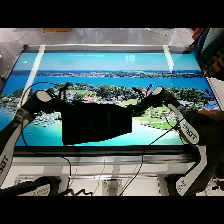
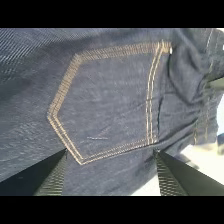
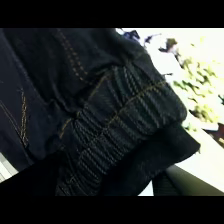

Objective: Fold the clothes and pants, and hang the long-sleeved shirts on hangers.

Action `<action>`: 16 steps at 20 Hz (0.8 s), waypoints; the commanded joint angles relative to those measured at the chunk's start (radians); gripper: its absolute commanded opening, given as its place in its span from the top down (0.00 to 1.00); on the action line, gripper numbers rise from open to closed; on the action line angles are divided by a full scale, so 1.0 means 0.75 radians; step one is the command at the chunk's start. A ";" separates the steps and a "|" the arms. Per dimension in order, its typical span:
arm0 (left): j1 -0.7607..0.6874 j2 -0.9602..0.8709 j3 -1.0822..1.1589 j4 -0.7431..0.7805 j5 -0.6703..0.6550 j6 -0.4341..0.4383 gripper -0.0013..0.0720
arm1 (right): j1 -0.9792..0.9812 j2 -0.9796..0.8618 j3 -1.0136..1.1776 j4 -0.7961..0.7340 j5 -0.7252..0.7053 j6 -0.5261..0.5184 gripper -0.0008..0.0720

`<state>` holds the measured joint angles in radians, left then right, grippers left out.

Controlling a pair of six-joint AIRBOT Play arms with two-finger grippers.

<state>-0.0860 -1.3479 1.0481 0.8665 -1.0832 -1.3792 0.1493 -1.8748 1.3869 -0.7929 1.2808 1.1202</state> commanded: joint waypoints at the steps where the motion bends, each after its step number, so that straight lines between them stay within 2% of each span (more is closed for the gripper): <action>1: 0.057 0.045 0.001 -0.001 -0.004 0.005 0.18 | 0.050 -0.002 0.000 -0.130 -0.023 0.085 0.19; 7: 0.056 0.047 0.001 -0.001 -0.016 0.015 0.18 | 0.155 -0.002 0.000 -0.108 -0.102 0.096 0.19; 8: 0.056 0.047 0.001 -0.001 -0.017 0.015 0.18 | 0.174 -0.002 0.000 -0.107 -0.120 0.096 0.25; 9: 0.056 0.047 0.001 -0.001 -0.016 0.015 0.18 | 0.194 -0.002 0.000 -0.103 -0.135 0.095 0.46; 10: 0.056 0.047 0.001 -0.001 -0.016 0.015 0.18 | 0.208 -0.002 0.001 -0.096 -0.141 0.095 0.73; 11: 0.056 0.047 0.001 0.000 -0.016 0.015 0.18 | 0.218 -0.002 0.002 -0.086 -0.154 0.095 0.92; 14: 0.062 0.048 0.002 -0.002 -0.010 0.103 0.18 | 0.224 0.008 0.058 -0.110 -0.140 0.096 0.94; 16: 0.080 0.058 0.002 -0.002 -0.004 0.122 0.18 | 0.204 0.049 0.125 -0.157 -0.138 0.096 0.94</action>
<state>-0.0372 -1.3106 1.0481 0.8658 -1.0924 -1.3243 0.3061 -1.8641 1.4322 -0.8936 1.1778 1.1904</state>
